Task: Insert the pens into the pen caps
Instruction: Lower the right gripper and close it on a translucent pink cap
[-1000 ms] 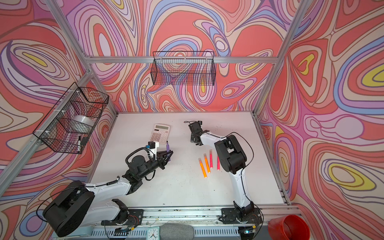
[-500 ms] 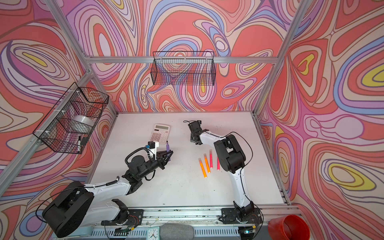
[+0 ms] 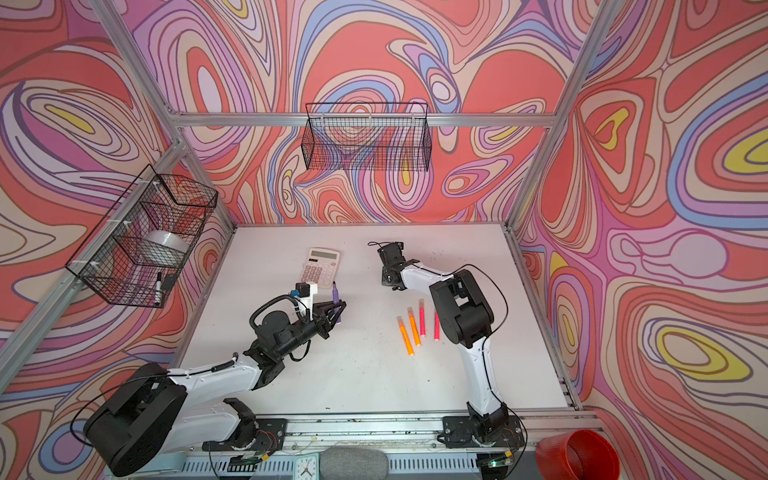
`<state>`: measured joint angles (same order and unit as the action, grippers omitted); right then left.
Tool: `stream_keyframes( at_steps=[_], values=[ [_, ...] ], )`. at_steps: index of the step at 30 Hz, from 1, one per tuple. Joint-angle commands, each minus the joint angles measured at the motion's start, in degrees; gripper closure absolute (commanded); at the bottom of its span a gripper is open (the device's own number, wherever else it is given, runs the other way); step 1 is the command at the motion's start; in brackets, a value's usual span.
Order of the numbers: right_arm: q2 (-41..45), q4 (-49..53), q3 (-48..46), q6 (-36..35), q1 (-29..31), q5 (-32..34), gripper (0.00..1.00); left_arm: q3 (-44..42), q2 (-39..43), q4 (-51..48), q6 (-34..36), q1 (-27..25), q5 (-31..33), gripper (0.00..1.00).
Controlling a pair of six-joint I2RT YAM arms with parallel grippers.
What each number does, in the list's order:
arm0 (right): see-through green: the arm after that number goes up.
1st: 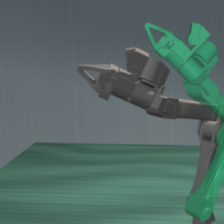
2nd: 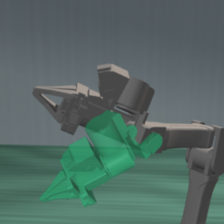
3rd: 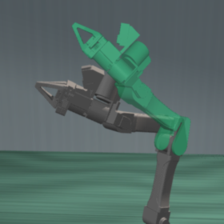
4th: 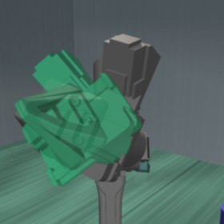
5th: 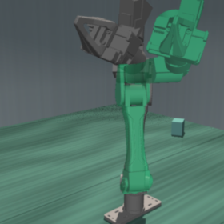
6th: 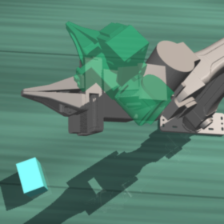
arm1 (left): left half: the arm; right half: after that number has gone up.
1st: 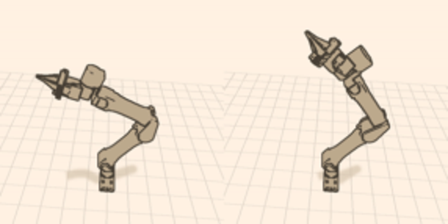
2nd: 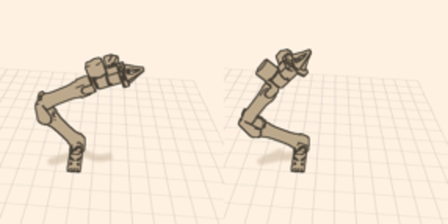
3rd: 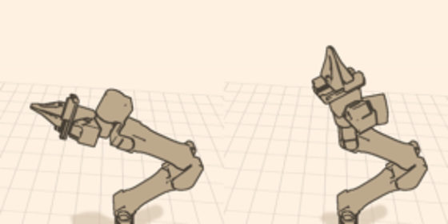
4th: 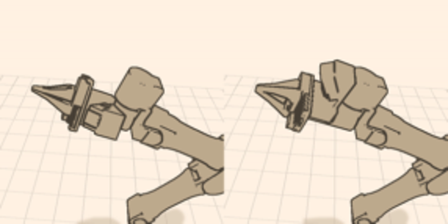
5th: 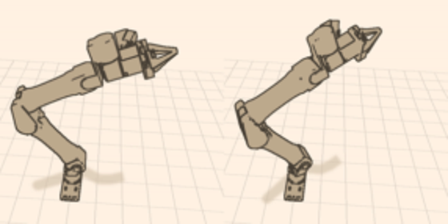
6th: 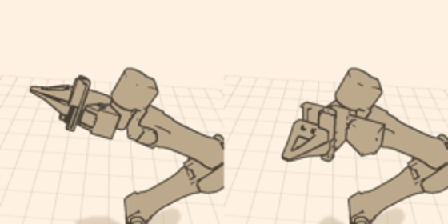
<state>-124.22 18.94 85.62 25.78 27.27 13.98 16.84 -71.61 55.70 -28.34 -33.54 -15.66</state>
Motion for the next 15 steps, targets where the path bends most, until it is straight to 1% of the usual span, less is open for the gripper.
stream_keyframes(
  at_steps=[1, 4, 7, 10, 12, 15],
  values=[
    [-0.1, 5.6, -3.0, 0.3, -0.2, -2.4, 0.77, 1.6, 0.5, 1.0, -0.3, 0.0, -1.0, 1.00],
    [0.0, 5.7, -3.0, 0.3, -0.1, -2.6, 0.77, 1.7, 0.4, 1.0, -0.4, 0.0, -1.1, 1.00],
    [-0.1, 5.8, -2.9, 0.3, -0.2, -2.7, 0.73, 1.7, 0.4, 1.0, -0.5, 0.0, -1.2, 1.00],
    [-0.2, 5.8, -2.9, 0.3, -0.2, -2.8, 0.74, 1.7, 0.5, 1.0, -0.4, 0.0, -1.2, 1.00],
    [-0.2, 6.0, -2.9, 0.3, -0.2, -2.8, 0.77, 1.7, 0.6, 0.8, -0.5, 0.0, -1.2, 1.00],
    [0.1, 6.0, -3.1, 0.3, -0.2, -2.7, 0.77, 1.7, 0.5, 0.9, -0.5, 0.0, -1.2, 1.00]
  ],
)
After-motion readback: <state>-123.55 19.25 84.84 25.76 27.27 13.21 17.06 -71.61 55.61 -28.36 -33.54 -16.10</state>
